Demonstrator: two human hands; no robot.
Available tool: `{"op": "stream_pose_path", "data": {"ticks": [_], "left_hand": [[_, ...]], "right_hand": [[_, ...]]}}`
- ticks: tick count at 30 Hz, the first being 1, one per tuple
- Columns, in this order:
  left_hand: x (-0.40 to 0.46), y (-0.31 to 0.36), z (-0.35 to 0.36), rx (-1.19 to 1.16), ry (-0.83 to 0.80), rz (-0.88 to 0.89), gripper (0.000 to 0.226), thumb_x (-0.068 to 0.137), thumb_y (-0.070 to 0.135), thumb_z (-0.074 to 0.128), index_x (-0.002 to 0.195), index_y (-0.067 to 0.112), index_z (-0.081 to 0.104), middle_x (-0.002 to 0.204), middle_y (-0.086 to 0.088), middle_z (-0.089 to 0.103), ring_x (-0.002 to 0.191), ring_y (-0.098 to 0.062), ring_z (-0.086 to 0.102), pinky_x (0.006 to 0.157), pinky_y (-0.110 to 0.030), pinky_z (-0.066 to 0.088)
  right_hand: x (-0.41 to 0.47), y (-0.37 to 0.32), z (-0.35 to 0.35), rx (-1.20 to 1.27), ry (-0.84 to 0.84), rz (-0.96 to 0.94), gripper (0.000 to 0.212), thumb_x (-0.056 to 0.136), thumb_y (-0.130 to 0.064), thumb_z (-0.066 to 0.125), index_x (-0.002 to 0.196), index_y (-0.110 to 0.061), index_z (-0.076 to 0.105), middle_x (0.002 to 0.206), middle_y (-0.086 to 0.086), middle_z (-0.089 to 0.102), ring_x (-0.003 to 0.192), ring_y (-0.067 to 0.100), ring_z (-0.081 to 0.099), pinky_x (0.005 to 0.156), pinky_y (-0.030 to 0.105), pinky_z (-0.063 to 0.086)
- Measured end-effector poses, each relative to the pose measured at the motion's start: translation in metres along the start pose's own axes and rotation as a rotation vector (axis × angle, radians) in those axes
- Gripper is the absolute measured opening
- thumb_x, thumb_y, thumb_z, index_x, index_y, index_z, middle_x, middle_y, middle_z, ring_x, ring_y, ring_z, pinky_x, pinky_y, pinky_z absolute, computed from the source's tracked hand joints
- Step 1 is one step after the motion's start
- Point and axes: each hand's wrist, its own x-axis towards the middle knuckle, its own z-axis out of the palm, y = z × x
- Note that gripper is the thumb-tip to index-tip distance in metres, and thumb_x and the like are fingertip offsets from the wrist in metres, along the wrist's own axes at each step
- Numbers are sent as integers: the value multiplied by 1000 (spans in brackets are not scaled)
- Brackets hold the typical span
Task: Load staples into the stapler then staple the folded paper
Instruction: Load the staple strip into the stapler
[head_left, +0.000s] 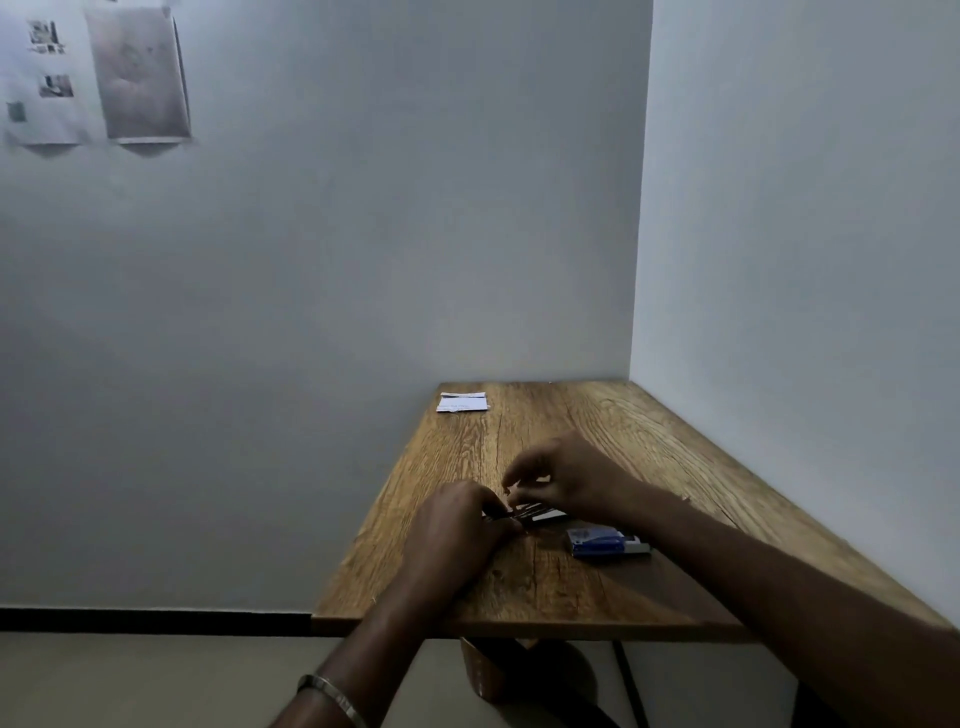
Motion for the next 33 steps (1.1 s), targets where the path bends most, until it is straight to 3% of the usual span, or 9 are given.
{"op": "stream_pose_path", "data": {"ticks": [5, 11, 20, 25, 29, 33], "left_hand": [[-1, -1, 0, -7, 11, 4, 27, 87, 42, 70, 109, 26, 73, 106, 7, 71, 84, -1, 55, 72, -19, 48], [0, 1, -1, -1, -21, -14, 27, 87, 46, 69, 105, 28, 74, 104, 10, 69, 89, -4, 58, 78, -26, 54], [1, 3, -2, -6, -15, -62, 26, 85, 48, 71, 101, 28, 76, 97, 11, 70, 86, -4, 59, 72, -27, 53], [1, 3, -2, -18, -17, -68, 27, 84, 47, 71, 101, 27, 76, 97, 11, 69, 84, -3, 58, 70, -24, 51], [2, 4, -3, -13, -18, -70, 28, 84, 48, 71, 101, 27, 76, 98, 11, 69, 86, -4, 58, 74, -29, 54], [2, 4, -2, -7, -22, -71, 29, 84, 47, 71, 103, 26, 76, 99, 10, 69, 87, -4, 59, 74, -27, 54]], "right_hand": [[1, -3, 5, 74, 5, 8, 19, 83, -12, 79, 102, -11, 76, 94, 2, 78, 81, 4, 71, 74, 12, 53], [-8, 11, -1, 91, 7, 48, 15, 83, -9, 78, 98, -8, 79, 91, -1, 77, 70, -17, 63, 67, 3, 47], [-18, 31, -5, 72, -36, 143, 11, 81, -13, 80, 91, -17, 80, 84, -12, 77, 77, -5, 70, 76, 15, 57], [-16, 34, -6, 91, -84, 179, 11, 80, -12, 81, 90, -16, 80, 75, -22, 71, 74, -4, 71, 71, 13, 55], [-18, 37, -5, 120, -96, 202, 12, 81, -10, 80, 91, -14, 79, 81, -16, 74, 77, -1, 72, 73, 17, 57], [-23, 38, -6, 136, -131, 216, 17, 80, -12, 80, 97, -12, 79, 104, -5, 77, 94, 1, 71, 87, 24, 58]]}}
